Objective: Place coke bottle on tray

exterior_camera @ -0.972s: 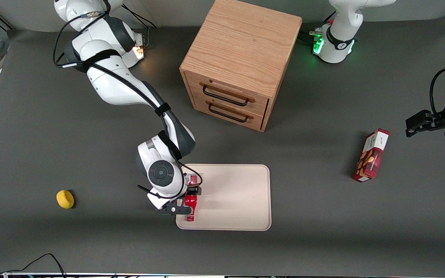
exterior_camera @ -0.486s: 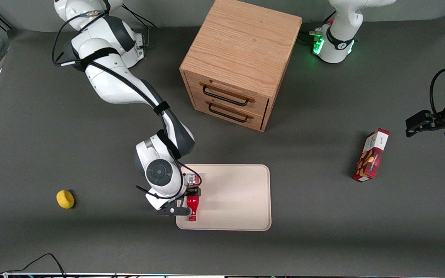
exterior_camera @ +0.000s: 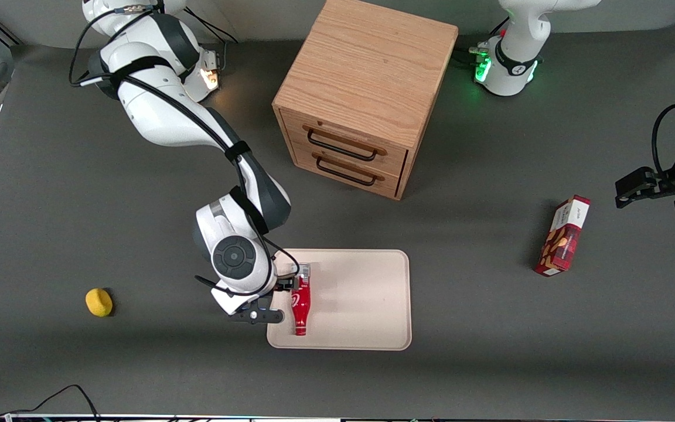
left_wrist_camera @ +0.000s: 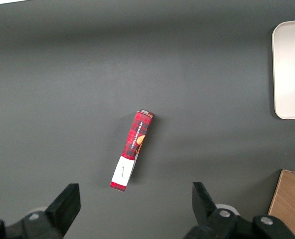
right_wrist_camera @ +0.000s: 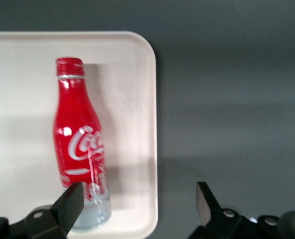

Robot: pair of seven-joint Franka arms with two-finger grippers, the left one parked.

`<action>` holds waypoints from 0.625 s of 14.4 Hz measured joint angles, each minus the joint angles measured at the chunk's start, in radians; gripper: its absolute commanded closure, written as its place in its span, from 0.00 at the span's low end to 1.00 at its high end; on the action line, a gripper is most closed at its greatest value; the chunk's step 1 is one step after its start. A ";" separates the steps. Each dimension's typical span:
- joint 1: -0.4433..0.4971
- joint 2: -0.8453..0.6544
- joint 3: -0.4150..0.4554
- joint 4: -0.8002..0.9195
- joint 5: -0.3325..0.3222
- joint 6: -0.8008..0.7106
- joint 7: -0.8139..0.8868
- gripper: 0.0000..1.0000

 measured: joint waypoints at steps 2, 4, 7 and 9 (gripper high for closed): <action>-0.006 -0.051 0.000 -0.054 0.015 -0.026 0.000 0.00; -0.026 -0.140 0.002 -0.147 0.037 -0.048 -0.002 0.00; -0.130 -0.369 0.055 -0.379 0.046 -0.068 -0.094 0.00; -0.205 -0.559 0.065 -0.549 0.085 -0.108 -0.229 0.00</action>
